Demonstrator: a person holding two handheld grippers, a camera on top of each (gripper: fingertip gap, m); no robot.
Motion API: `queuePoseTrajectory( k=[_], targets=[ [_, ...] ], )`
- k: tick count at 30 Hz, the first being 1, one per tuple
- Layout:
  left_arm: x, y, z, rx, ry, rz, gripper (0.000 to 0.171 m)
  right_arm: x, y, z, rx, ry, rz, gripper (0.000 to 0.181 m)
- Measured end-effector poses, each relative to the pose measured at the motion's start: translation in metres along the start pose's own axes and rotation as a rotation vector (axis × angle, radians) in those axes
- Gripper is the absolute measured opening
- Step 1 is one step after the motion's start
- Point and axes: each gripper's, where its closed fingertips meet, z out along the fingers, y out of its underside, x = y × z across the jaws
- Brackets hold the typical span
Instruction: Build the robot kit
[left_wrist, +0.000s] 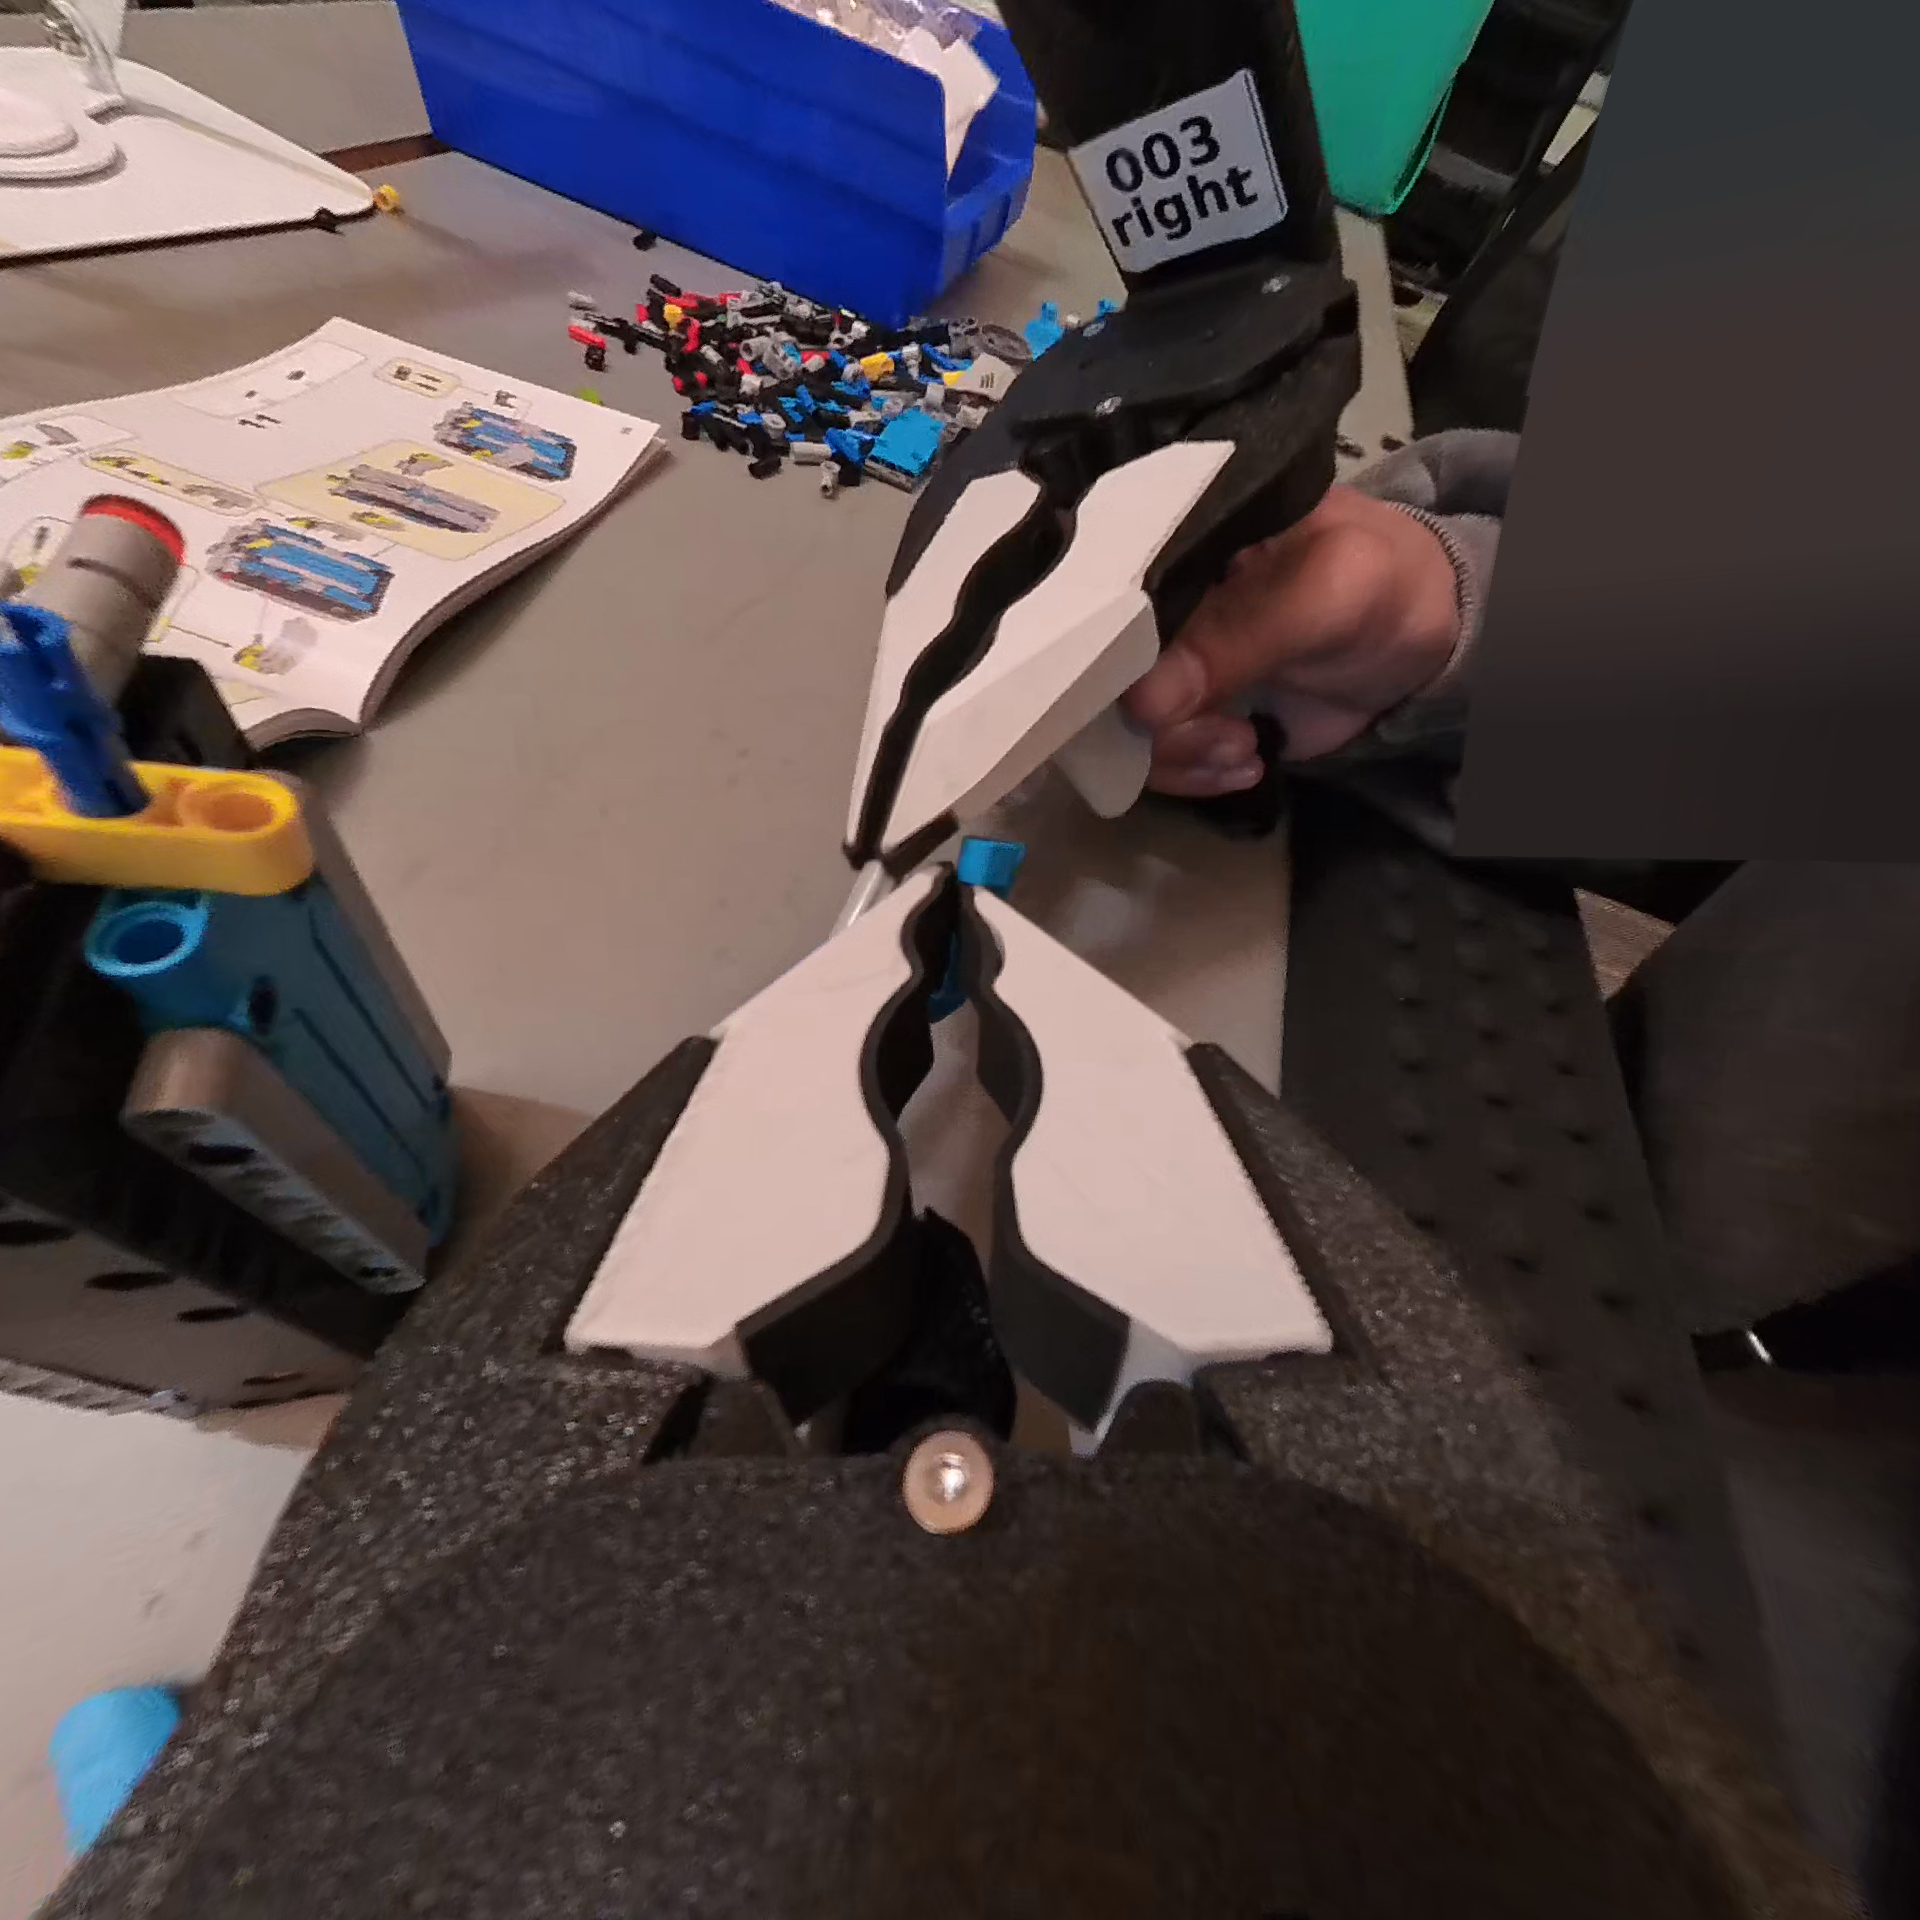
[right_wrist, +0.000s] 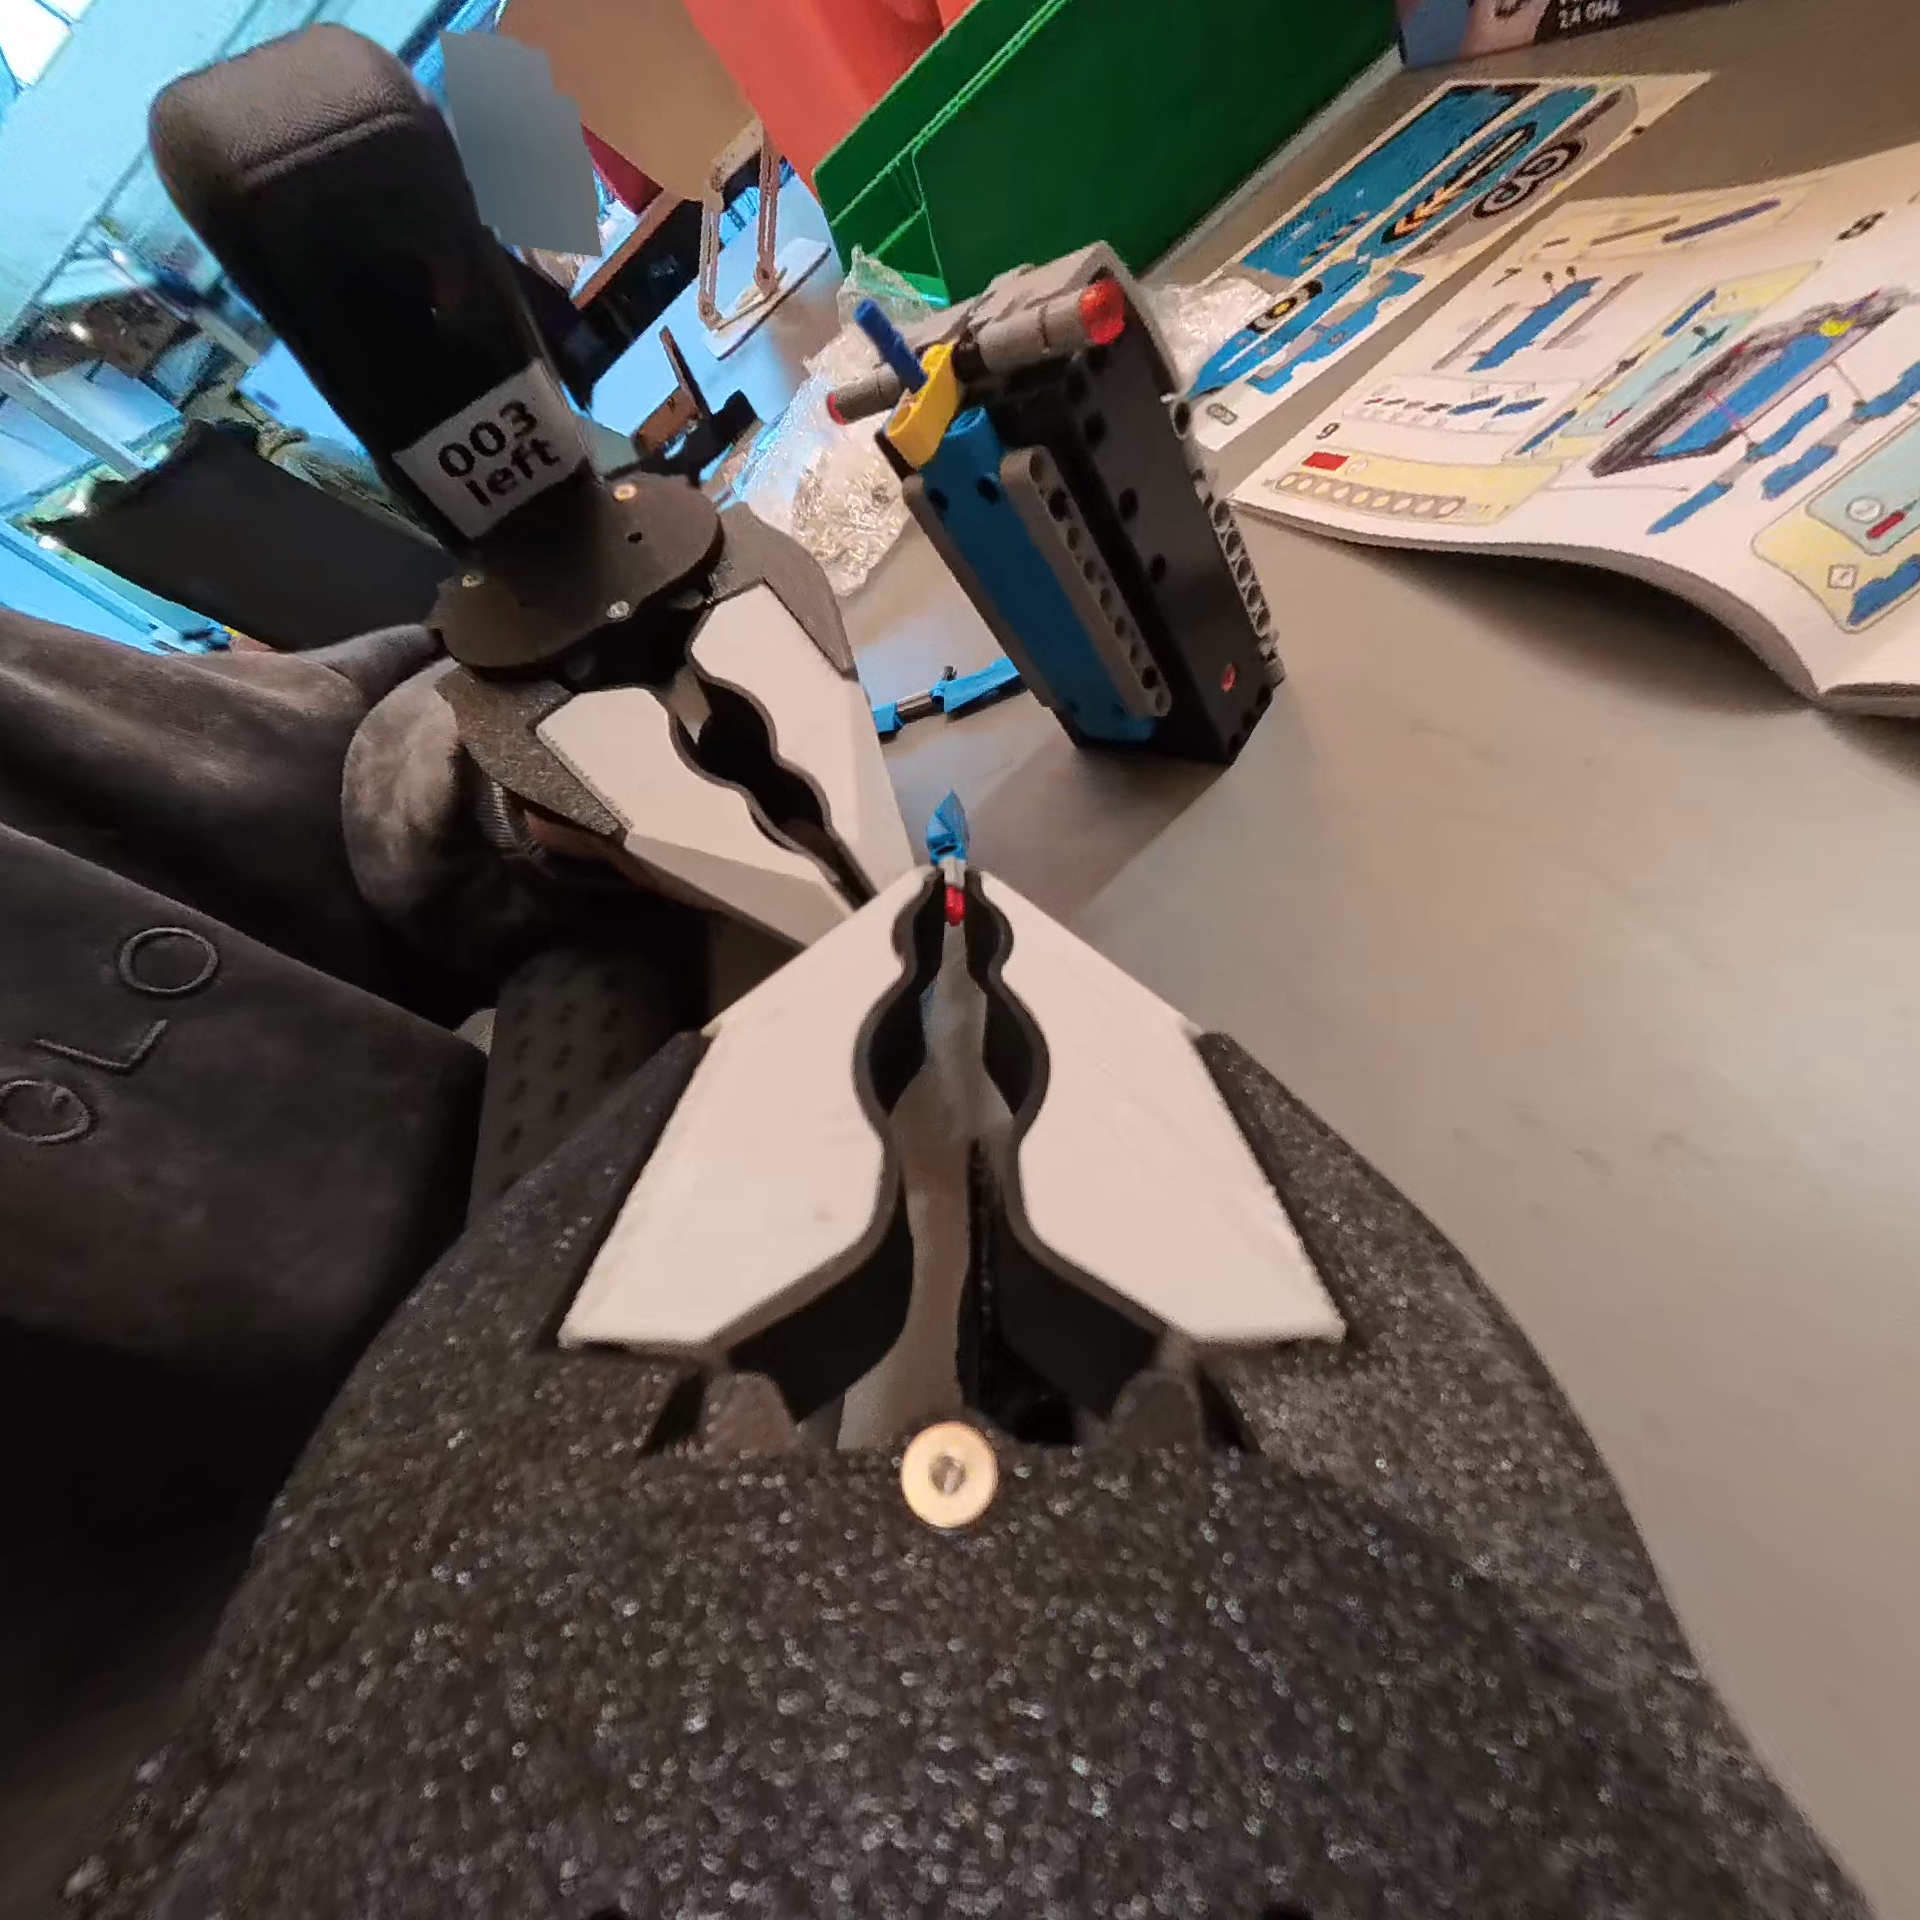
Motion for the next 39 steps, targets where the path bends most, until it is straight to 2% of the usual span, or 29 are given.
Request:
queuePoseTrajectory(
  k=[3,7,8,10,11,12,14,16,19,20,21,22,25,28,31,35,39],
  targets=[
    [-0.002,0.005,-0.004,-0.024,-0.013,-0.004,0.000,0.006,-0.002,-0.007,0.022,-0.045,0.095,0.003],
    [0.007,0.042,0.001,-0.236,-0.006,0.051,0.000,0.008,-0.002,-0.011,0.024,-0.093,0.173,0.003],
    [0.006,0.050,0.002,-0.284,-0.041,0.072,0.000,0.008,-0.002,-0.013,0.026,-0.095,0.172,0.003],
    [0.003,0.045,0.000,-0.247,-0.096,0.119,0.001,0.009,-0.006,-0.017,0.047,-0.087,0.160,0.003],
    [0.000,0.041,-0.002,-0.225,-0.124,0.121,0.008,0.007,-0.009,-0.020,0.061,-0.103,0.162,0.003],
    [-0.004,0.039,-0.003,-0.216,-0.144,0.108,0.022,0.002,-0.012,-0.022,0.081,-0.135,0.168,0.003],
    [-0.005,0.034,-0.003,-0.190,-0.132,0.063,0.028,-0.012,-0.021,-0.026,0.131,-0.245,0.202,0.003],
    [-0.001,0.015,-0.007,-0.079,-0.092,0.020,0.029,-0.028,-0.025,-0.026,0.147,-0.360,0.245,0.003],
    [0.005,-0.021,-0.023,0.128,0.000,-0.069,0.029,-0.032,-0.018,-0.021,0.110,-0.364,0.230,0.003],
    [0.008,-0.029,-0.030,0.185,0.042,-0.100,0.022,-0.031,-0.017,-0.021,0.109,-0.359,0.226,0.004],
    [0.012,-0.034,-0.036,0.224,0.096,-0.116,0.006,-0.032,-0.017,-0.021,0.107,-0.365,0.229,0.004],
    [0.015,-0.036,-0.038,0.237,0.132,-0.135,0.002,-0.036,-0.016,-0.020,0.098,-0.393,0.235,0.004],
    [0.017,-0.029,-0.039,0.198,0.197,-0.175,0.000,-0.040,-0.006,-0.016,0.032,-0.402,0.216,0.000],
    [0.020,-0.020,-0.034,0.134,0.212,-0.177,0.000,-0.039,0.006,-0.016,-0.067,-0.347,0.074,0.003],
    [0.026,-0.008,-0.027,0.056,0.202,-0.115,0.000,-0.036,0.022,-0.013,-0.190,-0.265,-0.110,0.020],
    [0.026,0.002,-0.022,-0.006,0.169,-0.058,0.000,-0.033,0.046,-0.006,-0.337,-0.211,-0.244,0.007],
    [0.028,0.000,-0.021,0.000,0.172,-0.034,0.000,-0.034,0.051,-0.003,-0.353,-0.200,-0.268,0.006]
  ],
)
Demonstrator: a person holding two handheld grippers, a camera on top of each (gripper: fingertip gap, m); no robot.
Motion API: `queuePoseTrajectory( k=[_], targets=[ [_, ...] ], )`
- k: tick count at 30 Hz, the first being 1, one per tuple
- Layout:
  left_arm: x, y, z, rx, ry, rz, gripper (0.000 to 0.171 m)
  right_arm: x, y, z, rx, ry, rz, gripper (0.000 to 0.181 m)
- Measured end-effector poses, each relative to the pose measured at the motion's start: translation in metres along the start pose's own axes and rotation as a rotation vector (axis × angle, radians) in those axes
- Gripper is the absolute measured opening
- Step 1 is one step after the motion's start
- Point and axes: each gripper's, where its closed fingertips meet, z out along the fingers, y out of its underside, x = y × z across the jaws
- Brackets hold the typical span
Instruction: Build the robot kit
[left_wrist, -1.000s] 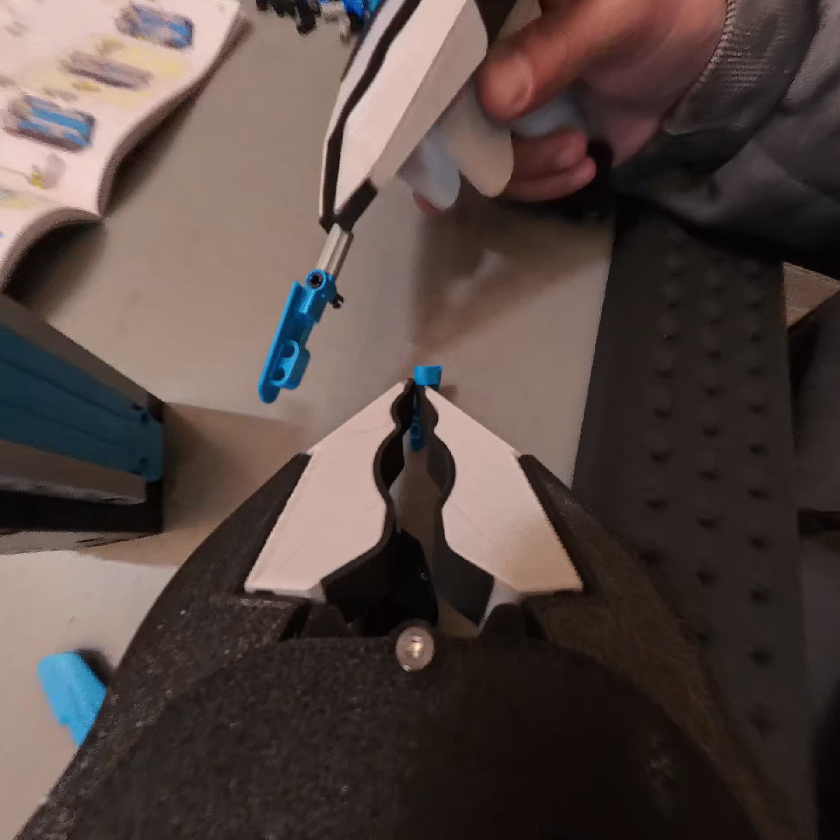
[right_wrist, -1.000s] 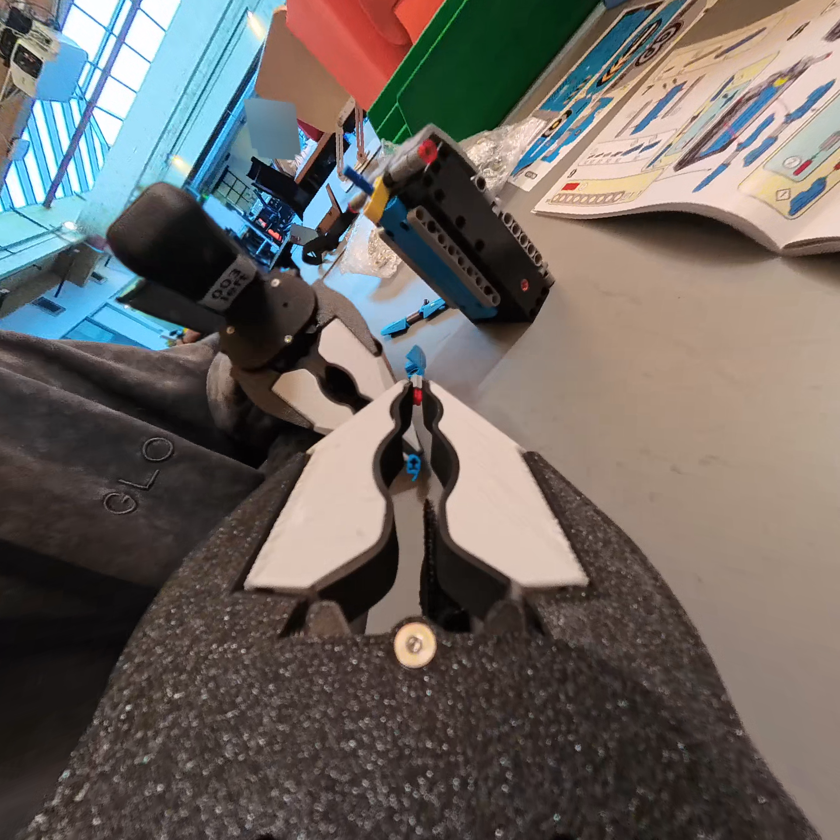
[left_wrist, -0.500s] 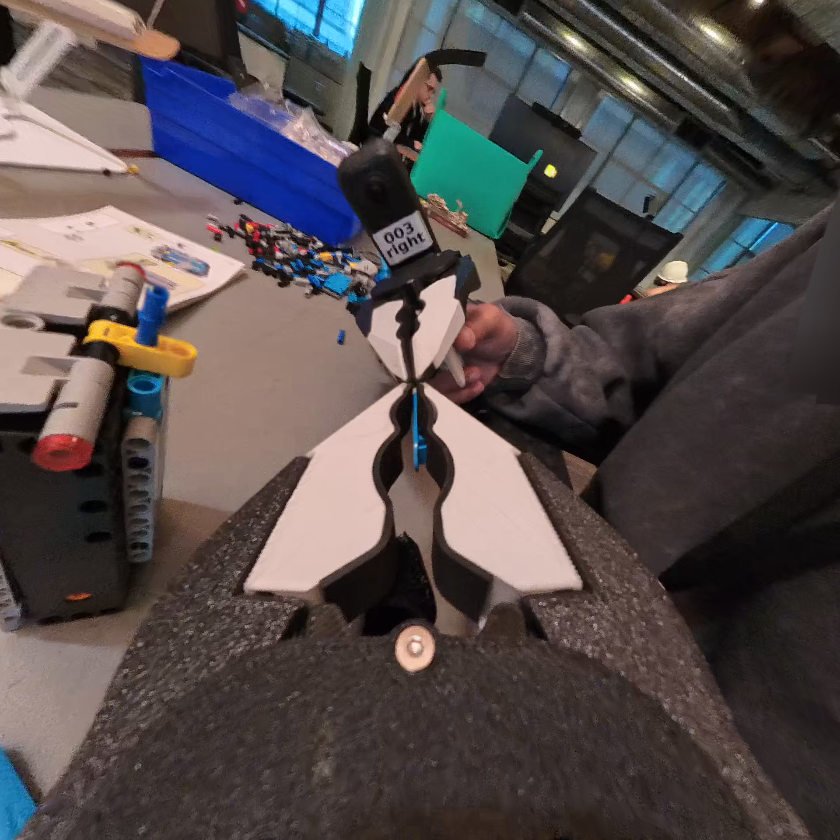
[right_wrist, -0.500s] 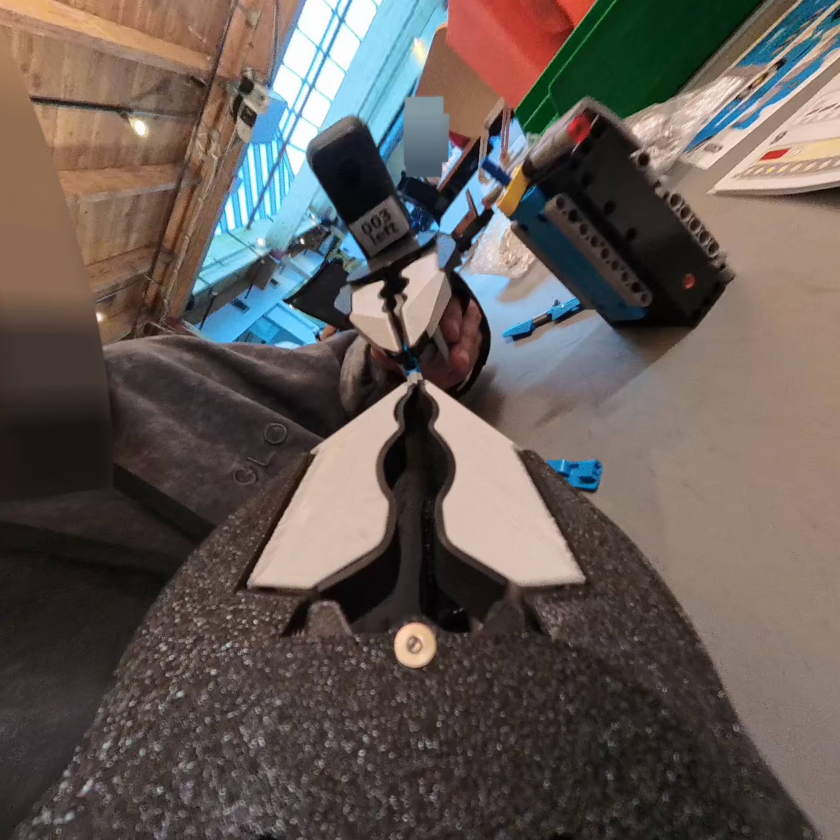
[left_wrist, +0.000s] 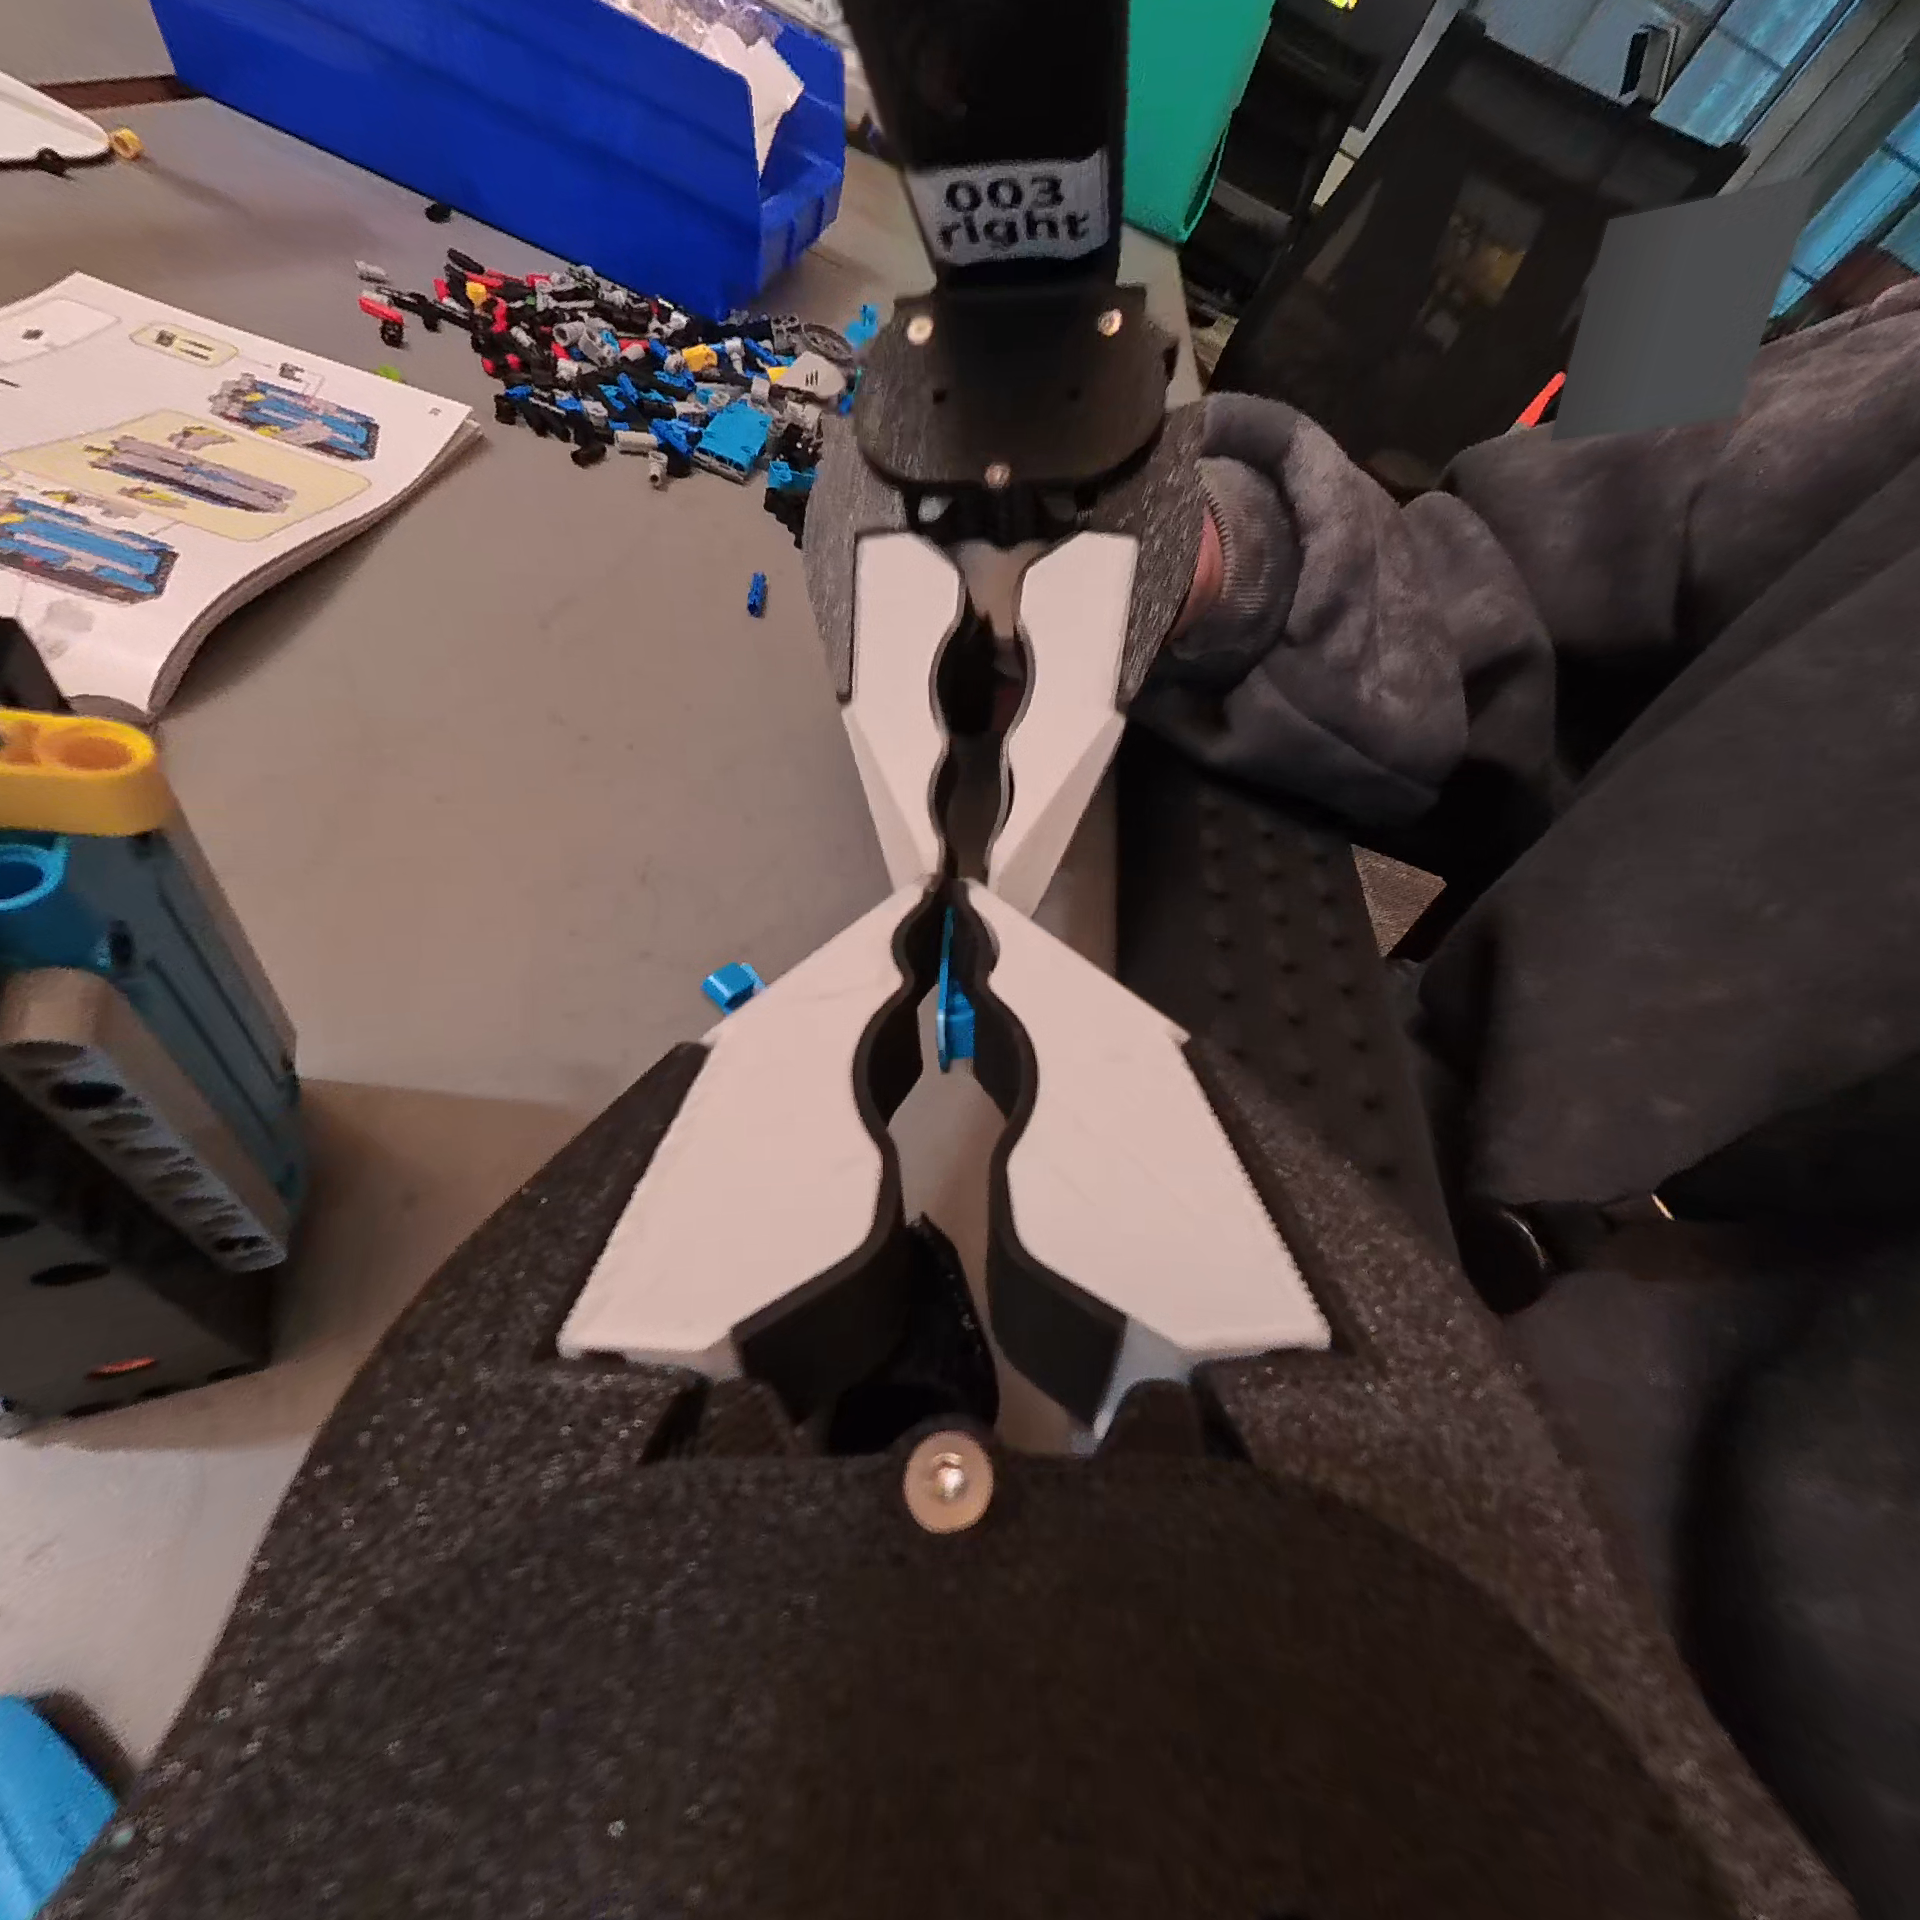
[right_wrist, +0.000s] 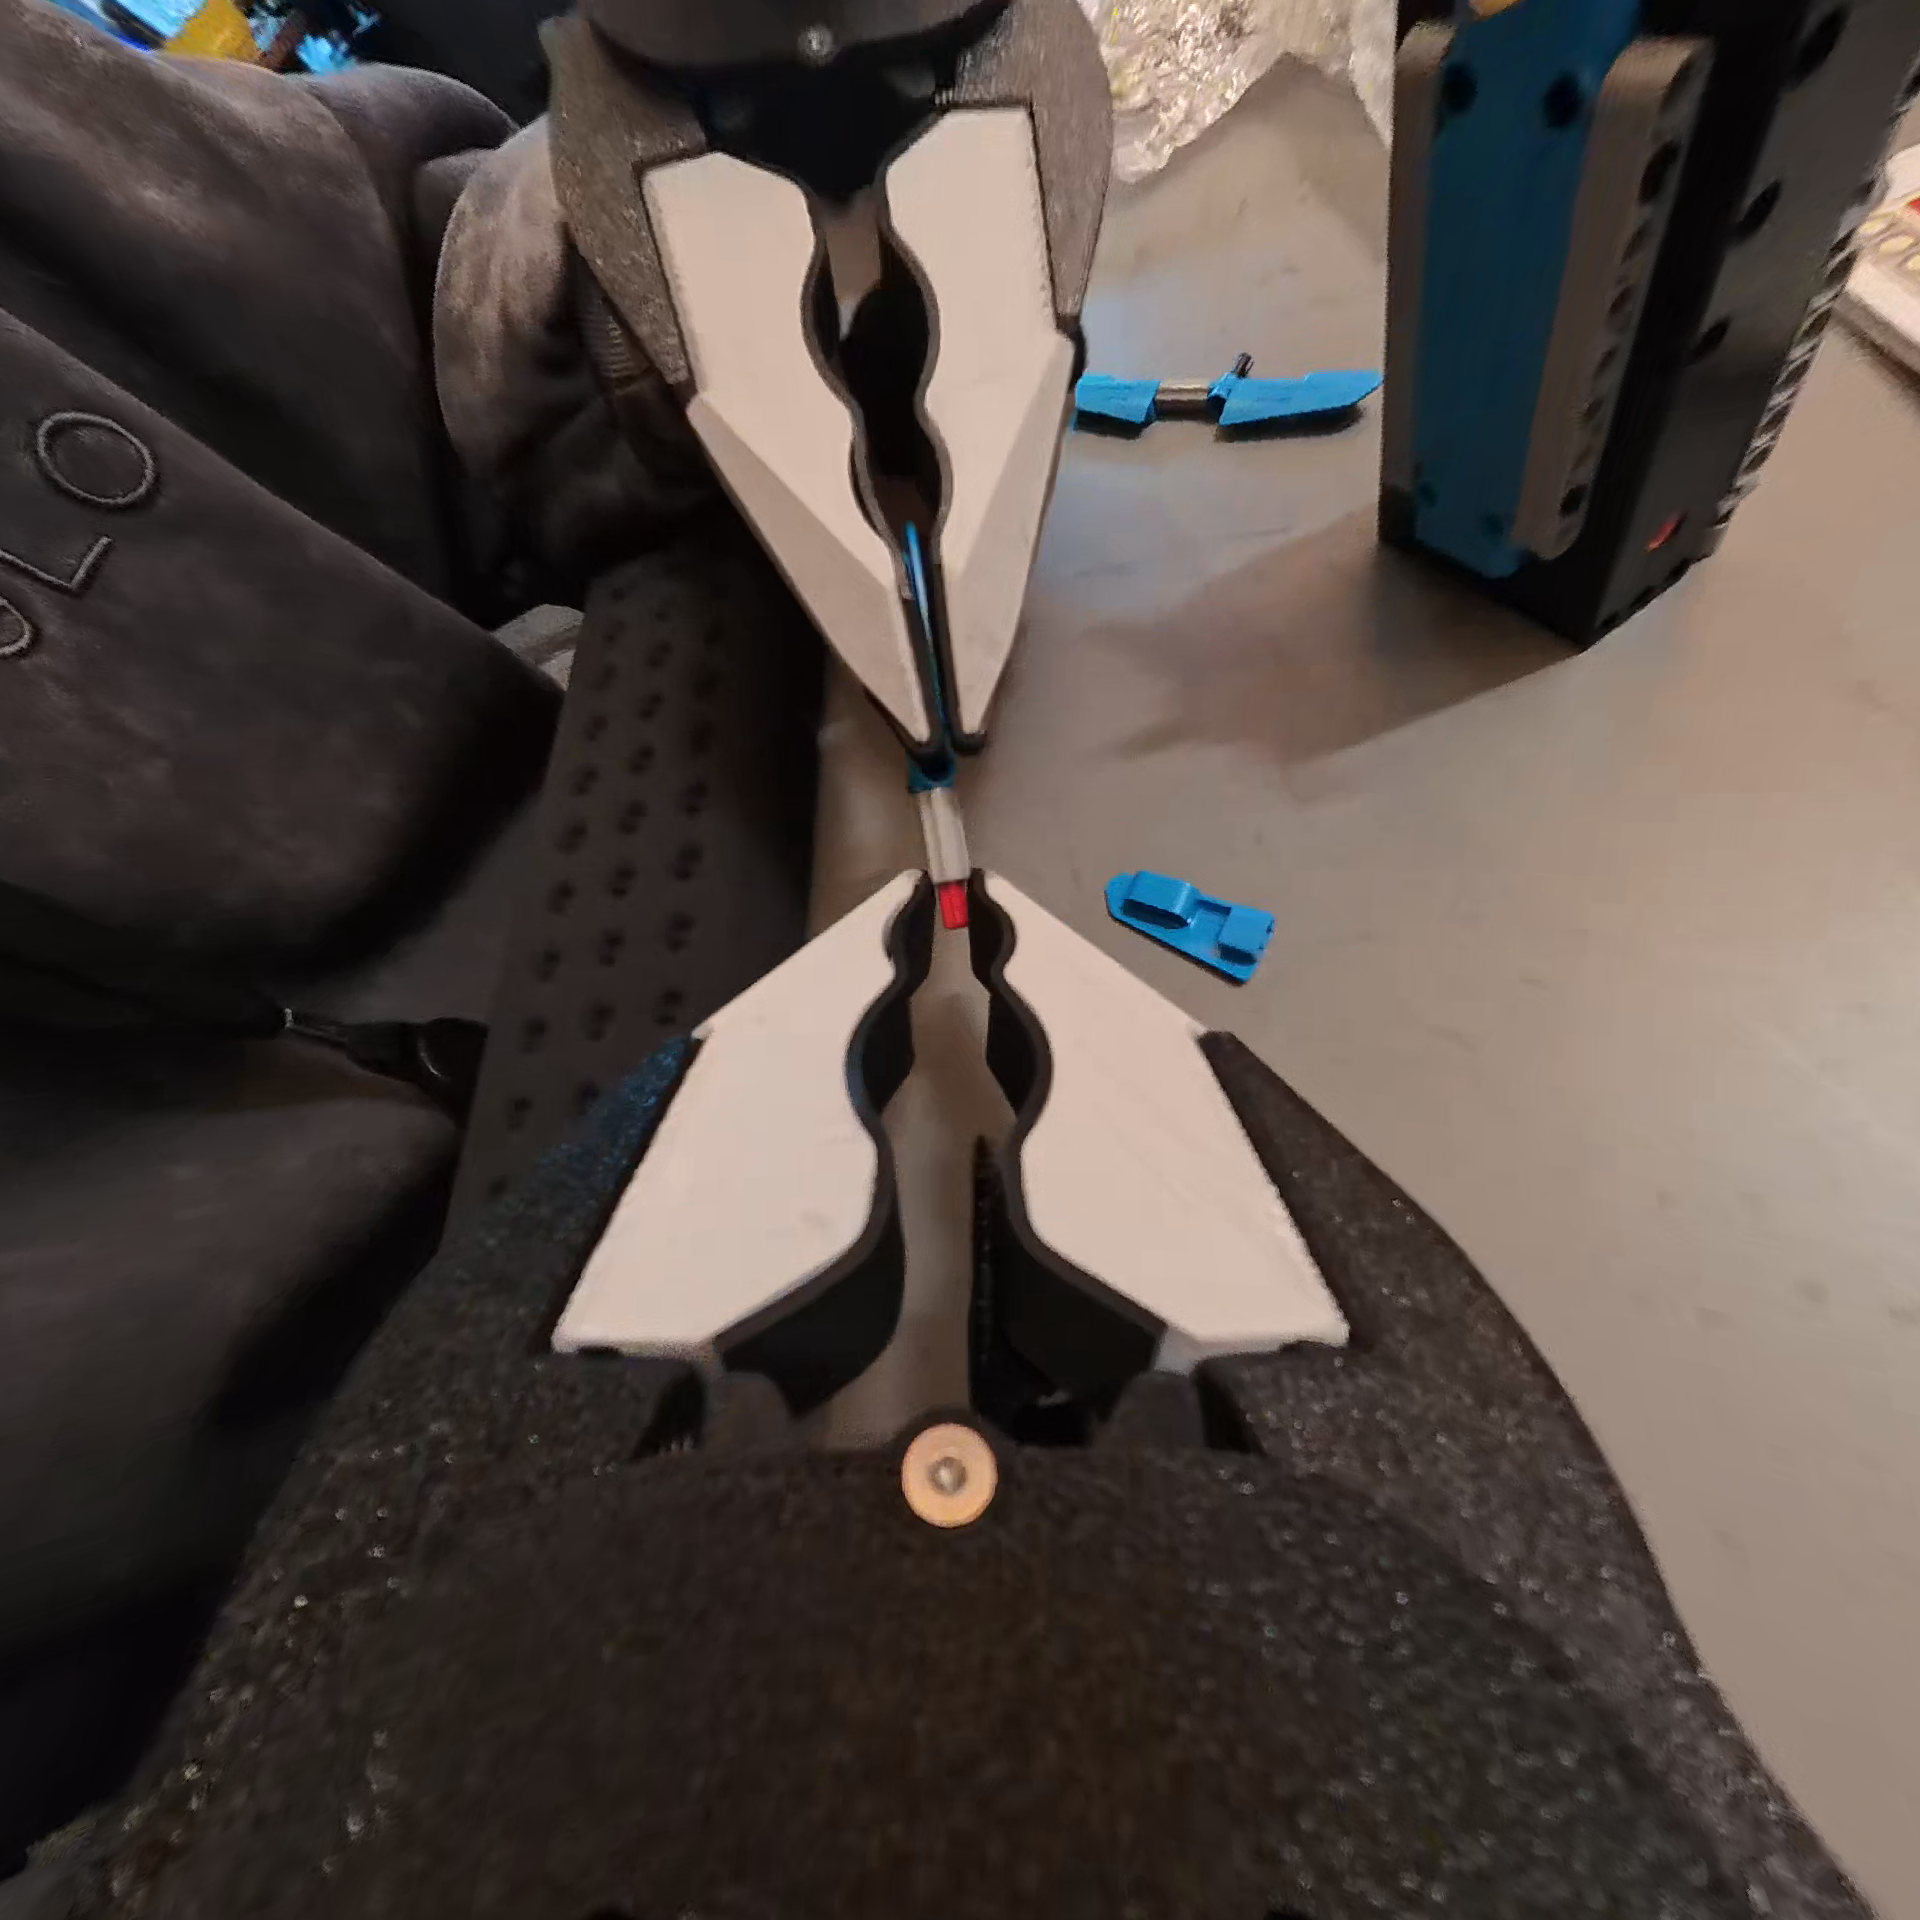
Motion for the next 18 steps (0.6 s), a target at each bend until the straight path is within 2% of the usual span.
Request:
queuePoseTrajectory(
  k=[3,4,5,9,12,14,16,18],
  targets=[
    [-0.001,-0.017,-0.002,0.094,0.010,-0.040,0.000,-0.010,0.004,0.016,-0.023,-0.061,0.037,0.005],
    [-0.003,-0.023,-0.005,0.127,0.013,-0.054,0.009,-0.011,0.000,0.019,-0.007,-0.066,0.048,0.005],
    [-0.006,-0.031,-0.010,0.167,0.008,-0.068,0.024,-0.009,-0.005,0.017,0.020,-0.068,0.067,0.005],
    [-0.019,-0.054,-0.044,0.354,-0.033,-0.115,0.030,0.009,-0.030,-0.010,0.234,-0.067,0.205,0.005],
    [-0.015,-0.050,-0.040,0.333,0.006,-0.138,0.027,0.001,-0.044,-0.022,0.337,-0.128,0.207,0.005],
    [-0.010,-0.042,-0.026,0.261,0.026,-0.125,0.022,-0.007,-0.046,-0.015,0.323,-0.128,0.159,0.005],
    [0.001,-0.040,-0.020,0.241,0.061,-0.080,0.007,-0.012,-0.042,-0.003,0.274,-0.132,0.140,0.004],
    [0.007,-0.029,-0.010,0.164,0.076,-0.041,0.006,-0.018,-0.036,0.009,0.218,-0.141,0.126,0.004]
  ],
)
